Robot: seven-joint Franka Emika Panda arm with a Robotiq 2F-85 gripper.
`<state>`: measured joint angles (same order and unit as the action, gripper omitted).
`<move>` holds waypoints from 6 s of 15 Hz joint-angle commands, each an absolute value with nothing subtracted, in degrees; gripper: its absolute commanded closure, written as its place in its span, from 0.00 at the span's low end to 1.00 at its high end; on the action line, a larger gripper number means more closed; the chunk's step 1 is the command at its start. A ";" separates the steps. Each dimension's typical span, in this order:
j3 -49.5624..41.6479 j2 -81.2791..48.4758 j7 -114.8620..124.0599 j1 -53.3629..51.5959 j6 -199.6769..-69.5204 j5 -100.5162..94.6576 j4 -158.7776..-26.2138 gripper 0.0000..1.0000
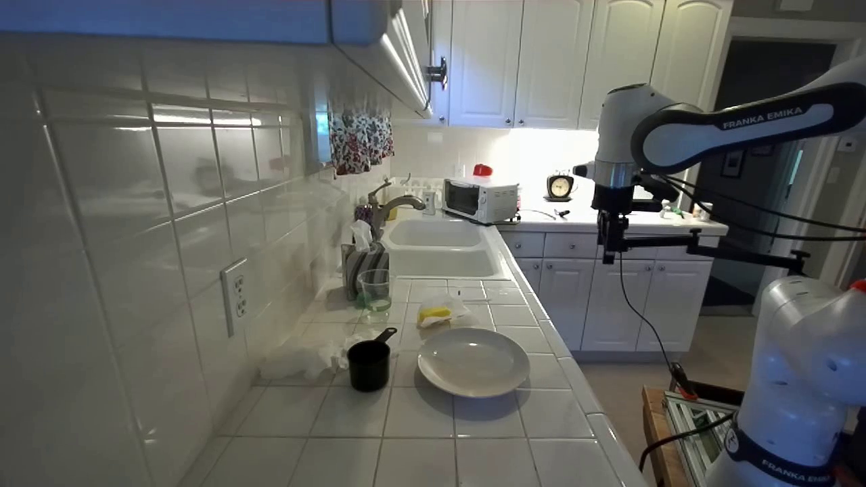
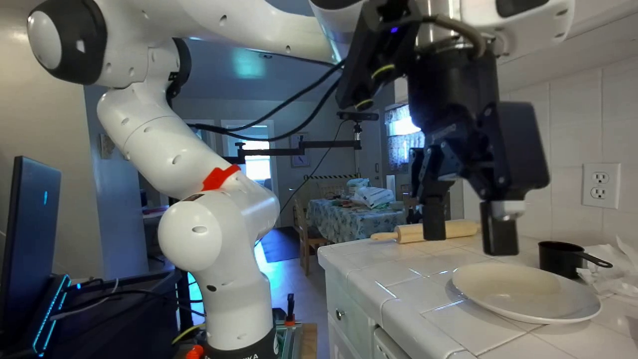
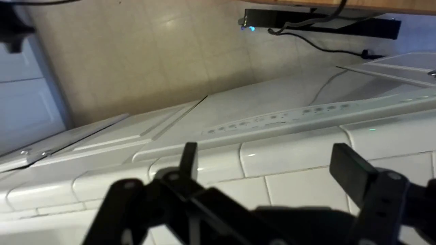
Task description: Use the knife to cut the butter
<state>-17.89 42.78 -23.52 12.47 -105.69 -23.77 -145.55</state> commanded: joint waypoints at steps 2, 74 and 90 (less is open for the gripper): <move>-19.73 42.79 -27.30 12.00 -107.10 -24.31 -142.89 0.00; -10.24 -16.73 -54.25 18.10 -133.83 6.55 -111.45 0.00; -8.99 -21.32 -55.21 22.10 -133.45 12.05 -108.19 0.00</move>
<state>-10.24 -19.10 -54.17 20.81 -134.22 10.90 -111.36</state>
